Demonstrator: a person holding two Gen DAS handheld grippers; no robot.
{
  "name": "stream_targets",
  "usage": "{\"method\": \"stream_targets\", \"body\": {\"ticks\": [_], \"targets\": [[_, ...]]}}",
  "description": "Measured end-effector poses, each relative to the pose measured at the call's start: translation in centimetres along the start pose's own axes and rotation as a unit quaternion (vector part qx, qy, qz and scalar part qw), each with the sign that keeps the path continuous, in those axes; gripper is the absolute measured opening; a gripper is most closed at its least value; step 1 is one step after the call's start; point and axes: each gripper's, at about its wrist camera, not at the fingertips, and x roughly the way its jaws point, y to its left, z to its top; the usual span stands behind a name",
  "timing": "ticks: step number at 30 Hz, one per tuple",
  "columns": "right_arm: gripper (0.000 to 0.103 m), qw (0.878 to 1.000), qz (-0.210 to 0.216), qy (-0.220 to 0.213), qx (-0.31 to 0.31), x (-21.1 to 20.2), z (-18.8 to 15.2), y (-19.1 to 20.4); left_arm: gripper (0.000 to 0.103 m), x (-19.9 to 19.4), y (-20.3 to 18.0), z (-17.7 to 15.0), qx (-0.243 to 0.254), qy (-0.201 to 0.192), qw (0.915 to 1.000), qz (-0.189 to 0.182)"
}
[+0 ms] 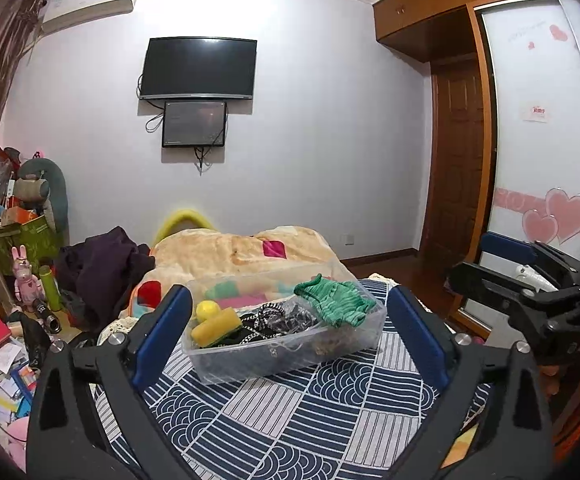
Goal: Organize soft objects
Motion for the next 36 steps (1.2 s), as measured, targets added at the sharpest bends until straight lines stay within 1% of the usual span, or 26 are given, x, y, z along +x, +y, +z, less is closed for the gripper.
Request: {"method": "stream_targets", "body": {"ticks": [4,15,36], "targets": [[0.099,1.0,-0.001,0.001,0.004,0.2,-0.1,0.0,0.101,-0.5,0.2,-0.5,-0.007,-0.002,1.0,-0.001],[0.099,1.0,0.001,0.002,0.005,-0.4,-0.8,0.4,0.102,-0.4,0.7,-1.1,-0.012,-0.004,0.9999,0.004],[0.099,1.0,0.003,0.003,0.01,-0.8,-1.2,0.6,0.102,-1.0,0.6,-0.9,-0.011,-0.01,0.9999,0.004]]}}
